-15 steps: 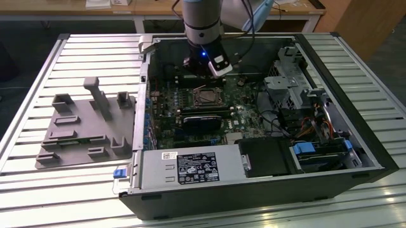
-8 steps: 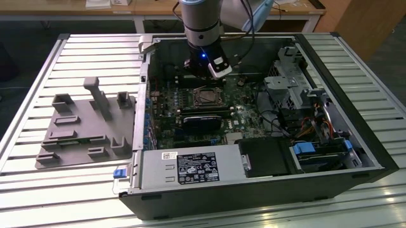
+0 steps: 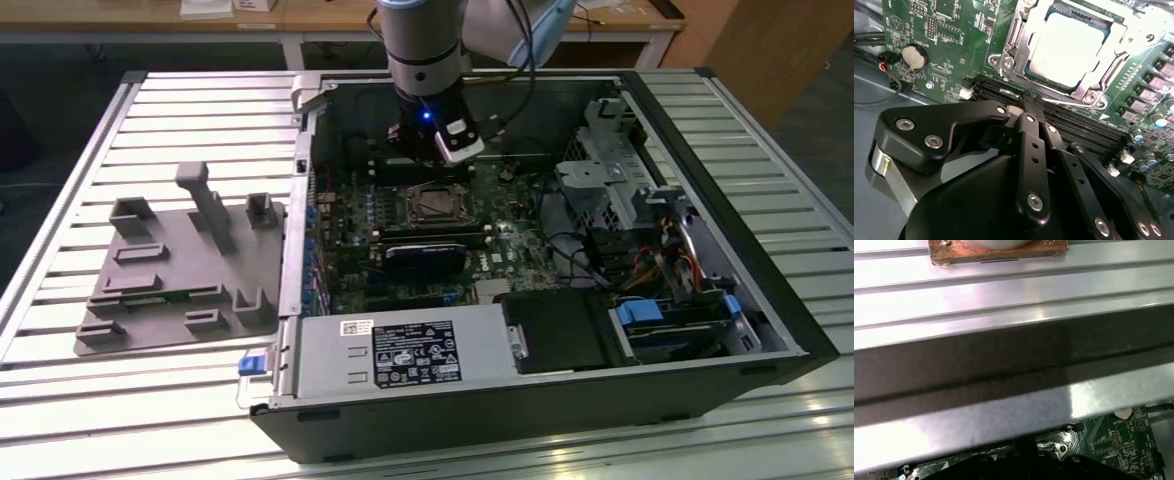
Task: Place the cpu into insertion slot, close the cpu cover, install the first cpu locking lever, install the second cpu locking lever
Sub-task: 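Install the first cpu locking lever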
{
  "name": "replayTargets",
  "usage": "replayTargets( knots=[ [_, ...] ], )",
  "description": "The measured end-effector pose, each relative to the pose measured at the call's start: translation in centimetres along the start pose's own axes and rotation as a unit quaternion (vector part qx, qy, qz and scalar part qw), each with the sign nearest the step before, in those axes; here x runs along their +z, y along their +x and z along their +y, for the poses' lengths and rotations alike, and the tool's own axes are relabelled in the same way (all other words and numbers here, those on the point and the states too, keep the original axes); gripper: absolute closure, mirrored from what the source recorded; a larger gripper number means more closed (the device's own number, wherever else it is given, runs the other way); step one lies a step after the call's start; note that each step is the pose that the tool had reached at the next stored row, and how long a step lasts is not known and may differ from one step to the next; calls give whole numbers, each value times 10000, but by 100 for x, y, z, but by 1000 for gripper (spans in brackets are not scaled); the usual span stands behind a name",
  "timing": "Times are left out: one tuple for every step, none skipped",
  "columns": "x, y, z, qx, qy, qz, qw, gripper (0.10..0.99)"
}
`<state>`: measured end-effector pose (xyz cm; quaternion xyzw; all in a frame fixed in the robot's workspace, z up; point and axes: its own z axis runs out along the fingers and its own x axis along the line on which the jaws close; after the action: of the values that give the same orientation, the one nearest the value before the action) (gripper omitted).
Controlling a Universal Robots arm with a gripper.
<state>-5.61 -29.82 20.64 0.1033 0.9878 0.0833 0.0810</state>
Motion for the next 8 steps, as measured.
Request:
replayTargets(
  knots=[
    [3, 3, 11, 3, 20, -5, 10000, 980],
    [6, 5, 20, -1, 49, -11, 10000, 980],
    [8, 7, 25, -3, 78, -17, 10000, 980],
    [12, 7, 26, -2, 102, -23, 9999, 980],
    [16, 9, 26, 4, 121, -30, 9999, 980],
    [20, 10, 26, 15, 140, -36, 9999, 980],
    [23, 11, 26, 27, 154, -40, 9999, 980],
    [27, 13, 27, 36, 158, -42, 9999, 980]
  ],
)
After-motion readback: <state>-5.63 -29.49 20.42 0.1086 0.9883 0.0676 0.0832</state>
